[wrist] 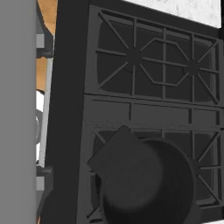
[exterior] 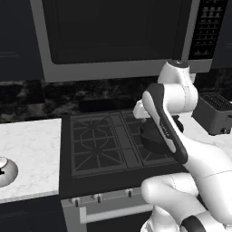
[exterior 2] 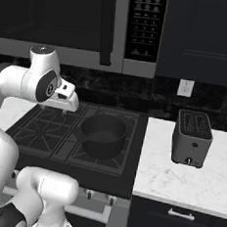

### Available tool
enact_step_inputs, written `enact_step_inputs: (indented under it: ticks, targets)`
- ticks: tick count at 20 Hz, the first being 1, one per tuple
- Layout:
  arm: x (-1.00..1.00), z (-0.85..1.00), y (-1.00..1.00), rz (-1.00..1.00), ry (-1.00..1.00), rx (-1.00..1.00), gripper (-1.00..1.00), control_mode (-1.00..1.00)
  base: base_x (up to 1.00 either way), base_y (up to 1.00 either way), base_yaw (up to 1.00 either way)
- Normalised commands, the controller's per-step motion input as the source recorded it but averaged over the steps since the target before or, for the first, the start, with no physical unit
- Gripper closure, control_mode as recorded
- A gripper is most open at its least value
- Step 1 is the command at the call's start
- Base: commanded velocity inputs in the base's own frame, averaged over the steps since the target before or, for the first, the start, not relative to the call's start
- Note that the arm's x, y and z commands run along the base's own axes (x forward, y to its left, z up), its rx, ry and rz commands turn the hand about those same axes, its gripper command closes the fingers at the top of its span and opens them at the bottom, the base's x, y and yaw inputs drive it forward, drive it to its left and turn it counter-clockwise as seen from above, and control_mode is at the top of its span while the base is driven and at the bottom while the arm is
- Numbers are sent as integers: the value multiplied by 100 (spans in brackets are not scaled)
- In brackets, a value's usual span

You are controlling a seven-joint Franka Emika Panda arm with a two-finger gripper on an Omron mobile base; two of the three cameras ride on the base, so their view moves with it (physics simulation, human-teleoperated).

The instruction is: Pick the kettle from the counter and place it on a stove burner. Then turn the burner on.

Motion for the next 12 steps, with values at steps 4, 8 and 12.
enact_step_inputs:
  ticks: [4,8,12]
  targets:
    - [-29,-22,24,1,0,0,-100,-100,0,0,0]
    - [-20,-29,42,7,-4,0,-100,-100,0,0,0]
    - [-17,-31,56,9,-5,0,-100,-100,0,0,0]
